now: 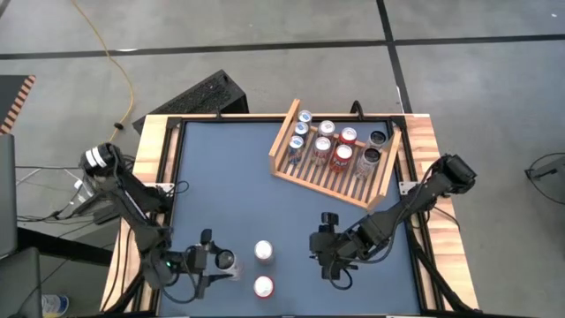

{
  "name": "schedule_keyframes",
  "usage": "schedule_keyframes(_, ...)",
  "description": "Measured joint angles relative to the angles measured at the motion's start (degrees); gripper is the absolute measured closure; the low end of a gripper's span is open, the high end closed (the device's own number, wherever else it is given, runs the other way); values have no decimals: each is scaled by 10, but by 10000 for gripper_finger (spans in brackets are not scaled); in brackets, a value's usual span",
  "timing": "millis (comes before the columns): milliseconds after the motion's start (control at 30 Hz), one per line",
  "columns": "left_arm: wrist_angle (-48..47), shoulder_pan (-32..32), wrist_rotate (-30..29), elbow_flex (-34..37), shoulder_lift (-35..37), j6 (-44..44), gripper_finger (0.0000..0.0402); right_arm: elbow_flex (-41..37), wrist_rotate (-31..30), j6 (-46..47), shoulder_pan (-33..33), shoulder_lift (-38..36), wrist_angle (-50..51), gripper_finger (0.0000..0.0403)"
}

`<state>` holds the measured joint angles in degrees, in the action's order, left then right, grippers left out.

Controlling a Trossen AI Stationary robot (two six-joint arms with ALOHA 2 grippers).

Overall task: Place canned beverage on shelf
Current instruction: Move the white and pink soda can to the center of the table

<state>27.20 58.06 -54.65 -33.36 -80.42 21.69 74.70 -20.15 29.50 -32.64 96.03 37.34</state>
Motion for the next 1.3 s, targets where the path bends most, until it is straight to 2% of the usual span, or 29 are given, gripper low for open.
schedule_keyframes(100, -14, -21, 26, 0, 48, -75, 164, 0, 0, -33, 0, -1, -35, 181)
schedule_keyframes(200, -19, -60, 92, 0, 93, -149, 164, 0, 0, -55, 0, -7, -49, 188)
schedule_keyframes(433, -87, -206, 305, -1, 185, -253, 163, 1, 5, -59, -6, -32, -27, 200)
schedule_keyframes(700, -121, -423, 557, -1, 239, -342, 163, 0, 4, -11, -22, -43, 11, 207)
schedule_keyframes(867, -72, -540, 744, -1, 209, -346, 163, 0, 3, -10, -26, -41, 13, 207)
schedule_keyframes(967, -28, -579, 818, -1, 170, -348, 162, 0, -11, -10, -26, -41, 12, 208)
schedule_keyframes(1133, 92, -600, 905, -1, 82, -349, 162, 0, -62, -20, -35, -41, 6, 208)
schedule_keyframes(1300, 184, -606, 924, -1, -3, -344, 162, 0, -124, -95, -57, -44, -43, 208)
